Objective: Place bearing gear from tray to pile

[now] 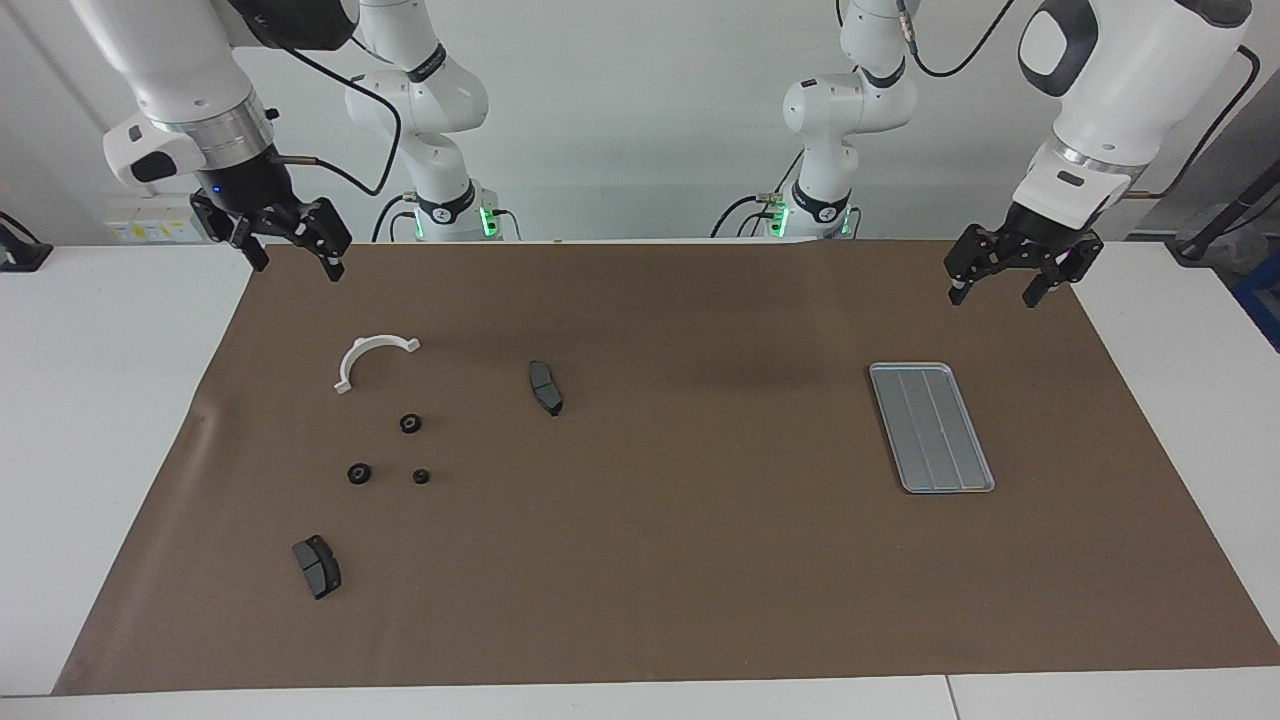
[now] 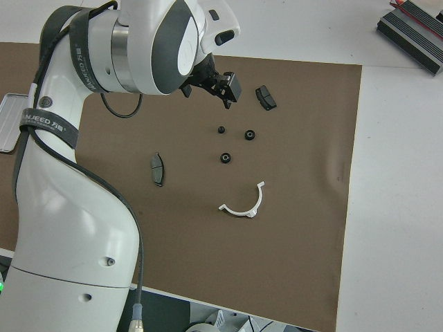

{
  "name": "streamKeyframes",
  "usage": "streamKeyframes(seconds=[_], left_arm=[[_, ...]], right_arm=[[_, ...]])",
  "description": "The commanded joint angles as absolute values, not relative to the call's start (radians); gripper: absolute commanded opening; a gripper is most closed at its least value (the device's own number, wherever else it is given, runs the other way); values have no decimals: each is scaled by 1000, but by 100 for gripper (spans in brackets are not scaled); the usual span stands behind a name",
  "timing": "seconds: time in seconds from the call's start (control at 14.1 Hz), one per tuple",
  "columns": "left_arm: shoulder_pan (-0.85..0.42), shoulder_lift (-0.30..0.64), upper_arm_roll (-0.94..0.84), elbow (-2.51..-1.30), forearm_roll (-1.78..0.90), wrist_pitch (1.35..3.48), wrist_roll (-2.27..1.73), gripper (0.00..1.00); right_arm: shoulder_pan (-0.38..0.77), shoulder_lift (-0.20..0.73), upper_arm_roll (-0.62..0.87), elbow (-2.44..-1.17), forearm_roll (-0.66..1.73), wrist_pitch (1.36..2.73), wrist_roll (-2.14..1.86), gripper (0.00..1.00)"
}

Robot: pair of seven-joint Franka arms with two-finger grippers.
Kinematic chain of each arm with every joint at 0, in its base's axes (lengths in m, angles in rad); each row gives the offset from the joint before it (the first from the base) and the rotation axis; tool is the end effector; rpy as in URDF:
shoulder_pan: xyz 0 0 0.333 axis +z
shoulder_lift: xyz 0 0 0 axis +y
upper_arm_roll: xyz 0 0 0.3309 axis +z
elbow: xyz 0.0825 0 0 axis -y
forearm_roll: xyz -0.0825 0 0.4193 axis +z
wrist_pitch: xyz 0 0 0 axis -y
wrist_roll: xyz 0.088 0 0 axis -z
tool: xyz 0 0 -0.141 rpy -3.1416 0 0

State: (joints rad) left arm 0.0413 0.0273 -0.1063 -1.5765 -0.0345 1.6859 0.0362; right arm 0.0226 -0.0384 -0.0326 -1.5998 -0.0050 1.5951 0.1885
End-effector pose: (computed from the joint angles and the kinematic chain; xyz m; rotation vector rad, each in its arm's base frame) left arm 0.6110 -0.0435 0.5970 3.0968 -0.1526 0.1267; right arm 0.5809 -0.0068 0.6153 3.1250 -0.3111 0.0532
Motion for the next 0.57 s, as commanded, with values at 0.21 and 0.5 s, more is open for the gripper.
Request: streamKeyframes(seconds=[0.21,0.5], left_arm=[[41,-5,-103,-1615,-32,1704,37,100],[41,-5,-103,-1615,-32,1704,37,100]], right_arm=[[28,-44,-38,-1601,-29,1578,153,100],[28,-46,-37,-1606,-26,1577,149,100]])
